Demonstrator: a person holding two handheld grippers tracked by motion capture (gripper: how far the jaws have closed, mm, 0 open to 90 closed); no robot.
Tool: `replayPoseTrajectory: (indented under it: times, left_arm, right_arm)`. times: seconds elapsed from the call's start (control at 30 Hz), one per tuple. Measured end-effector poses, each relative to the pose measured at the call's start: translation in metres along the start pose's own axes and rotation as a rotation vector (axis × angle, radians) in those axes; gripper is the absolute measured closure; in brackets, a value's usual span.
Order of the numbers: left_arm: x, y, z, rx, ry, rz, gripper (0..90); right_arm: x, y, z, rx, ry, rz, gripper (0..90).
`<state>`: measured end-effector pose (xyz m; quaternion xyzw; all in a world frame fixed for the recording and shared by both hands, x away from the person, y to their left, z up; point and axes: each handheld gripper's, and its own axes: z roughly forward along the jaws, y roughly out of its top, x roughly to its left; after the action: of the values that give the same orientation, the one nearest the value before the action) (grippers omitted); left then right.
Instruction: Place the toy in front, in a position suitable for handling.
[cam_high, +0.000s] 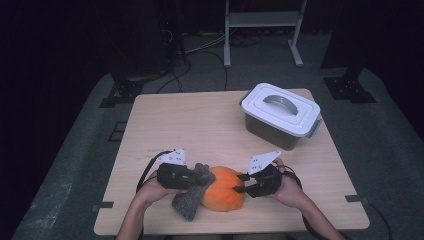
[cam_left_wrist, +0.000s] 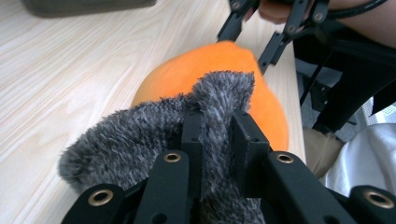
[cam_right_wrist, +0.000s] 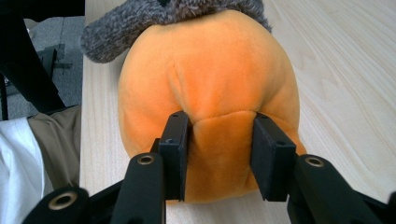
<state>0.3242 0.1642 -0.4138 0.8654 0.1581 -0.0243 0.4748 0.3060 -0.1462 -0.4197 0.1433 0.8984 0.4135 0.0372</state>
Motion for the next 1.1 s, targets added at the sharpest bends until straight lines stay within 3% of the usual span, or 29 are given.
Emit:
replayPoseTrajectory:
  times: [0.2, 0.3, 0.4, 0.47, 0.53, 0.63, 0.83, 0.93, 1.1]
  left_arm:
    - [0.002, -0.002, -0.002, -0.023, 0.000, -0.016, 76.3]
    - [-0.003, 0.004, 0.001, -0.064, -0.019, 0.004, 76.9]
    - [-0.008, 0.008, 0.009, -0.052, -0.028, 0.022, 76.8]
    - [-0.009, 0.007, 0.013, -0.034, -0.037, 0.032, 76.8]
    - [-0.010, 0.007, 0.016, -0.025, -0.044, 0.038, 76.9]
    - [-0.013, 0.008, 0.020, -0.012, -0.062, 0.048, 76.9]
    - [-0.017, 0.010, 0.025, 0.007, -0.093, 0.061, 76.6]
    - [-0.015, 0.010, 0.023, 0.000, -0.069, 0.049, 76.6]
    - [-0.010, 0.010, 0.014, -0.027, -0.025, 0.026, 76.8]
  right_arm:
    - [0.003, 0.002, -0.001, -0.001, -0.014, -0.020, 59.6]
    - [0.003, 0.003, -0.006, -0.001, -0.032, -0.040, 59.8]
    - [0.001, 0.001, -0.013, -0.005, -0.027, -0.039, 58.5]
    - [-0.001, -0.001, -0.014, 0.006, 0.019, -0.013, 52.4]
    - [-0.003, -0.002, -0.015, -0.008, 0.032, -0.003, 46.1]
    - [-0.006, 0.001, -0.016, -0.041, 0.042, 0.016, 39.3]
    - [-0.004, 0.003, -0.004, -0.019, 0.040, 0.019, 29.2]
    - [-0.002, 0.001, 0.002, -0.011, 0.017, 0.016, 39.6]
    - [-0.001, 0.001, -0.004, -0.026, -0.015, 0.005, 59.1]
